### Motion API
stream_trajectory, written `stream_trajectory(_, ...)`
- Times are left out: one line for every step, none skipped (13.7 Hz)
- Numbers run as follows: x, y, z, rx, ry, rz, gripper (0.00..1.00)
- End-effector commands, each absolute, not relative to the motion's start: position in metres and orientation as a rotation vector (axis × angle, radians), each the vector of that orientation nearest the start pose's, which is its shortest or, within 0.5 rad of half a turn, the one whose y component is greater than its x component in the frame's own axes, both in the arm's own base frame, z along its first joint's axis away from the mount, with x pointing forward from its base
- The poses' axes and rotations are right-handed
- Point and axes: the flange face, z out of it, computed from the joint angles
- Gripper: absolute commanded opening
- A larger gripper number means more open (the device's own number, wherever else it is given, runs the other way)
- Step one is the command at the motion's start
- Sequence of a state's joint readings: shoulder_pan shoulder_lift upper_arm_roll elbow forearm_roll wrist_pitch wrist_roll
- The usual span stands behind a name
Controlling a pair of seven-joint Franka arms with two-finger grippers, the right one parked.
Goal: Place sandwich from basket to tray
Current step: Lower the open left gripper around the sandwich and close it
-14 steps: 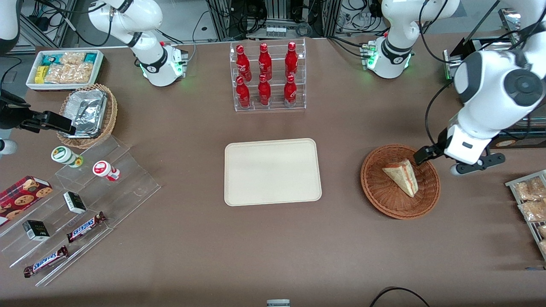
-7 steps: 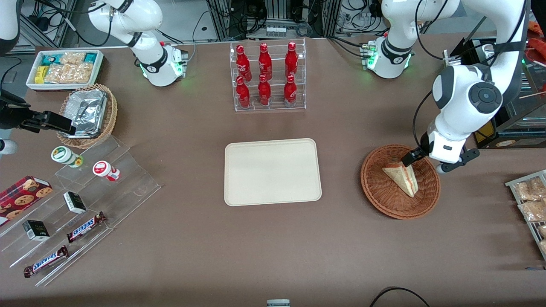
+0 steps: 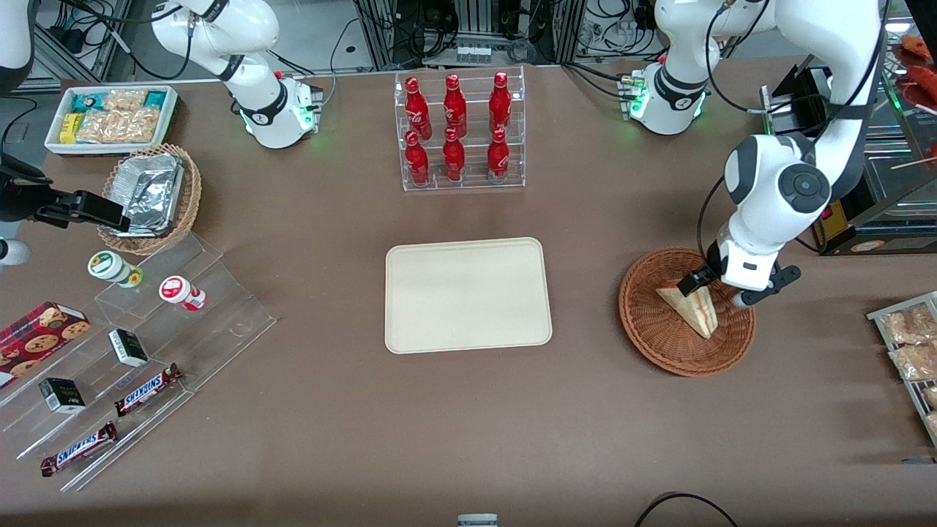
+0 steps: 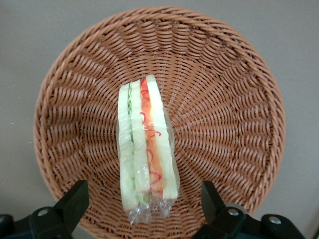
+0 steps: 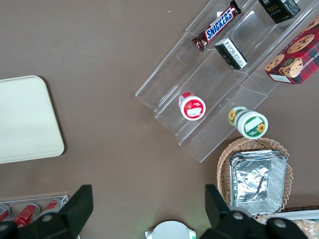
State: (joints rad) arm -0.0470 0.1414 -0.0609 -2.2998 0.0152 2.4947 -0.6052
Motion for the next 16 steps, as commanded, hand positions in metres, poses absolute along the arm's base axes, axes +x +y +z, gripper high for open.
stream_trajectory(0.53,-0.06,0.277,-3.065,-0.79,-0.097,1.0)
stream_trajectory(0.53,-0.06,0.272,-3.065,-0.79,-0.09,1.0)
stream_trajectory(0.53,-0.06,0.266,-3.064,-0.79,-0.083,1.0)
stream_trajectory(0.531,-0.06,0.263,-3.066,-0.788,-0.089,1.0)
stream_trajectory(0.531,-0.06,0.258,-3.067,-0.789,-0.087,0.97)
stream_trajectory(0.53,-0.06,0.254,-3.065,-0.788,-0.075,0.91)
stream_trajectory(0.53,-0.06,0.252,-3.064,-0.788,-0.07,0.74)
stream_trajectory(0.53,-0.06,0.253,-3.066,-0.783,-0.073,0.47)
stream_trajectory(0.529,-0.059,0.252,-3.066,-0.769,-0.067,0.16)
stream_trajectory(0.529,-0.06,0.254,-3.067,-0.764,-0.067,0.0)
stream_trajectory(0.531,-0.059,0.257,-3.068,-0.767,-0.074,0.0)
stream_trajectory(0.534,-0.06,0.264,-3.07,-0.77,-0.092,0.0)
stream_trajectory(0.536,-0.06,0.276,-3.071,-0.773,-0.109,0.0)
stream_trajectory(0.543,-0.06,0.294,-3.068,-0.775,-0.105,0.0)
stream_trajectory(0.554,-0.061,0.315,-3.059,-0.774,-0.072,0.0)
stream_trajectory(0.567,-0.064,0.341,-3.047,-0.77,-0.031,0.0)
